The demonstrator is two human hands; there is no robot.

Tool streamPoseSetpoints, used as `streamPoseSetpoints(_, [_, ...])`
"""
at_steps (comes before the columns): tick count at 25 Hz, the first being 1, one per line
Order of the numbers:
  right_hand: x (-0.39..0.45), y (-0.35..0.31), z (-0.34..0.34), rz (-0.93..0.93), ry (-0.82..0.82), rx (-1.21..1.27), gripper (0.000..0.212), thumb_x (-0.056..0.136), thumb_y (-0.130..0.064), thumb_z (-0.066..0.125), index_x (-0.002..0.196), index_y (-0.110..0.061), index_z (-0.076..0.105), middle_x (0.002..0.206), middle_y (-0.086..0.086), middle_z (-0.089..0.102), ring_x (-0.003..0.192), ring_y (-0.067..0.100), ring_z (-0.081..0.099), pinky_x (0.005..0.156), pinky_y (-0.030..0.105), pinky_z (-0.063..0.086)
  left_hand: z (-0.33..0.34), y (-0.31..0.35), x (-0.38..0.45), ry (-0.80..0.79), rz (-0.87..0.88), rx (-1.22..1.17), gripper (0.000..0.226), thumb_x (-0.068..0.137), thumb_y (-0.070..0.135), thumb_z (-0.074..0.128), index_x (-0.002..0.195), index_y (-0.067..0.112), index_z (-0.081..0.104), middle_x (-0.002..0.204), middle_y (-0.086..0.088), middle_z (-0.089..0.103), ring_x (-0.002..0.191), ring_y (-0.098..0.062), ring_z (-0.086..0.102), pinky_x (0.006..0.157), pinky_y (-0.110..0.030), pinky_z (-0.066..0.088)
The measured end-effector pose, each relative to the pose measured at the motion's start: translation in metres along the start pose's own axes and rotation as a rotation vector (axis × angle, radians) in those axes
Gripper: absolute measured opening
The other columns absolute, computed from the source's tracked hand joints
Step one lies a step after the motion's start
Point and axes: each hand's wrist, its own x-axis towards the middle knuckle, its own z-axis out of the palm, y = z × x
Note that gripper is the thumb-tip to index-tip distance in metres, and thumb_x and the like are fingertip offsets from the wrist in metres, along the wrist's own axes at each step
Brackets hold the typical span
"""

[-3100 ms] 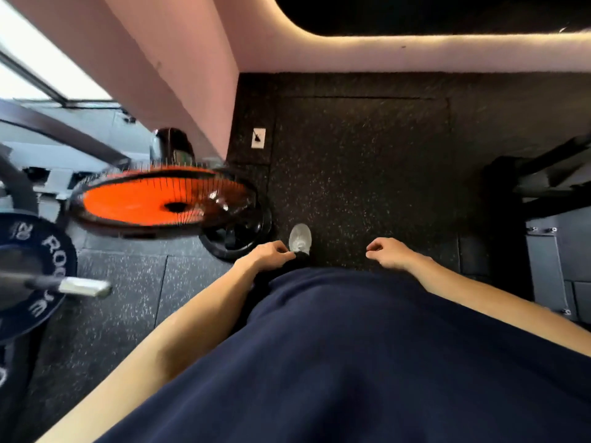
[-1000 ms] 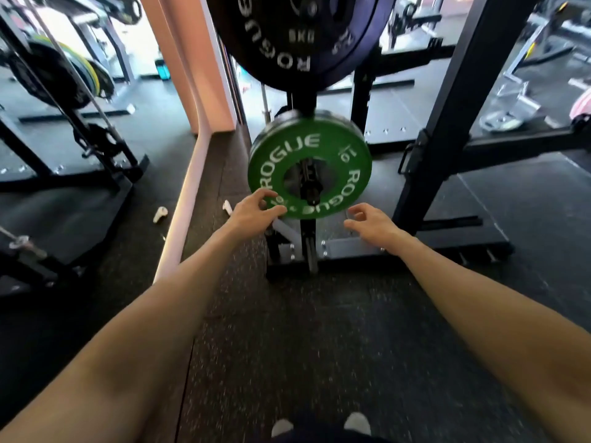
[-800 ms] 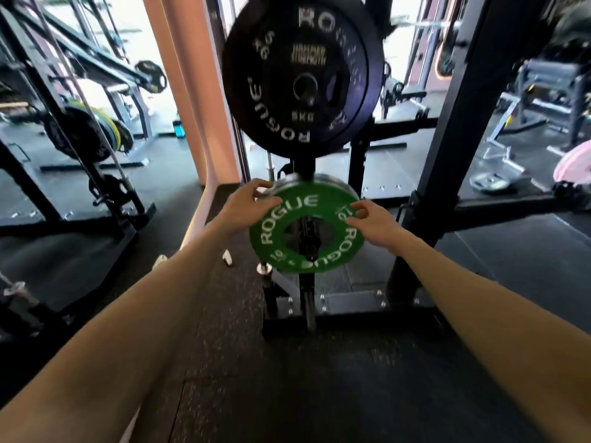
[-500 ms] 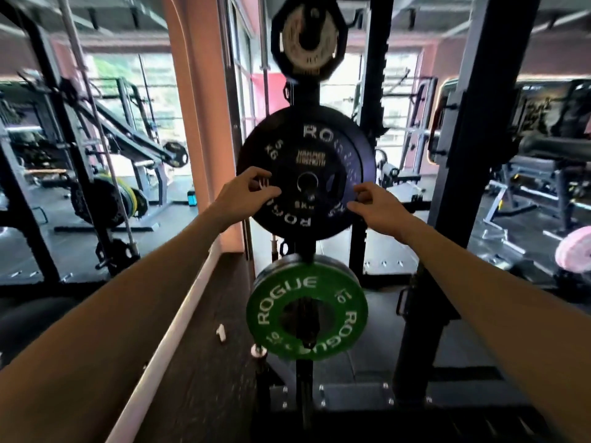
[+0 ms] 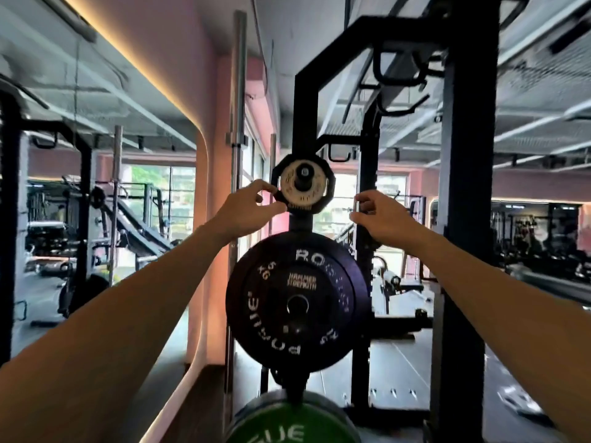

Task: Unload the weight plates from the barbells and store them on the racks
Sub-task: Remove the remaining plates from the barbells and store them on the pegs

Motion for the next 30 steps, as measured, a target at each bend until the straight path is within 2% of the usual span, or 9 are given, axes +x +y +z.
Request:
streamPoseSetpoints(4, [0.029,0.003,-0.021,-0.054,0.035,-0.075,0.044,0.092,-0.028,0.061,0.132,-0.015,0.048,0.131,0.01,0.055,0.102,0.022,0.056,0.08,0.03,0.044,-0.002,0.016,0.028,0.069,0.028,0.035,0.04,0.085,0.046,0.065,0.119,0.026,0.055,0.109,-0.001,0.056,0.1,-0.019,0.053,0.084,-0.032,0.043])
streamPoseSetpoints(8, [0.058,0.015,-0.015,-0.056,0.033,-0.12,0.045,0.094,-0.029,0.058,0.135,-0.012,0.047,0.133,0.011,0.055,0.115,0.026,0.055,0.092,0.033,0.043,0.006,0.006,0.059,0.091,0.0,0.064,0.043,0.087,0.042,0.063,0.123,0.022,0.053,0.109,-0.003,0.058,0.101,-0.021,0.055,0.081,-0.031,0.041])
streamPoseSetpoints(12, [0.098,0.028,0.009,-0.072,0.026,-0.152,0.046,0.096,-0.03,0.054,0.136,-0.008,0.047,0.129,0.011,0.057,0.112,0.025,0.054,0.087,0.028,0.037,0.024,-0.021,0.096,0.107,-0.014,0.1,0.046,0.091,0.04,0.059,0.127,0.013,0.051,0.102,-0.003,0.061,0.093,-0.02,0.054,0.079,-0.029,0.038])
streamPoseSetpoints(15, [0.134,0.037,0.035,-0.056,-0.027,-0.153,0.047,0.097,-0.03,0.054,0.136,-0.005,0.046,0.125,0.012,0.058,0.112,0.027,0.055,0.093,0.034,0.042,0.041,-0.049,0.13,0.107,-0.016,0.146,0.048,0.092,0.042,0.056,0.128,0.011,0.052,0.113,-0.008,0.063,0.092,-0.018,0.053,0.077,-0.028,0.036])
streamPoseSetpoints(19, [0.192,0.055,0.071,-0.058,-0.018,-0.199,0.038,0.096,-0.031,0.056,0.119,-0.001,0.057,0.113,0.017,0.064,0.105,0.032,0.059,0.093,0.042,0.046,0.064,-0.087,0.182,0.087,0.024,0.202,0.043,0.097,0.038,0.049,0.126,0.008,0.055,0.116,-0.01,0.064,0.095,-0.02,0.054,0.077,-0.026,0.036])
streamPoseSetpoints(22, [0.226,0.07,0.089,-0.047,0.012,-0.237,0.037,0.097,-0.034,0.053,0.107,0.0,0.063,0.1,0.019,0.068,0.095,0.035,0.063,0.084,0.04,0.049,0.083,-0.107,0.217,0.061,0.074,0.209,0.043,0.1,0.04,0.043,0.118,0.005,0.061,0.109,-0.009,0.065,0.096,-0.023,0.06,0.068,-0.023,0.038])
streamPoseSetpoints(24, [0.242,0.077,0.097,-0.032,0.019,-0.171,0.038,0.098,-0.033,0.05,0.097,0.003,0.063,0.086,0.018,0.066,0.08,0.033,0.065,0.069,0.036,0.05,0.095,-0.117,0.237,0.099,0.094,0.201,0.047,0.1,0.043,0.04,0.107,0.004,0.066,0.099,-0.009,0.067,0.085,-0.023,0.062,0.057,-0.019,0.037])
streamPoseSetpoints(27, [0.255,0.078,0.102,-0.018,0.044,-0.049,0.039,0.099,-0.03,0.049,0.087,0.004,0.062,0.074,0.018,0.059,0.058,0.029,0.058,0.046,0.029,0.045,0.106,-0.121,0.254,0.199,0.112,0.237,0.055,0.099,0.048,0.039,0.094,0.002,0.068,0.089,-0.012,0.067,0.077,-0.025,0.062,0.057,-0.025,0.038])
streamPoseSetpoints(30, [0.258,0.076,0.099,0.012,0.005,-0.004,0.032,0.099,-0.032,0.051,0.086,-0.003,0.059,0.072,0.009,0.056,0.056,0.02,0.055,0.039,0.023,0.043,0.105,-0.118,0.255,0.178,0.071,0.148,0.048,0.098,0.047,0.044,0.096,0.004,0.066,0.089,-0.009,0.065,0.081,-0.025,0.062,0.063,-0.027,0.046])
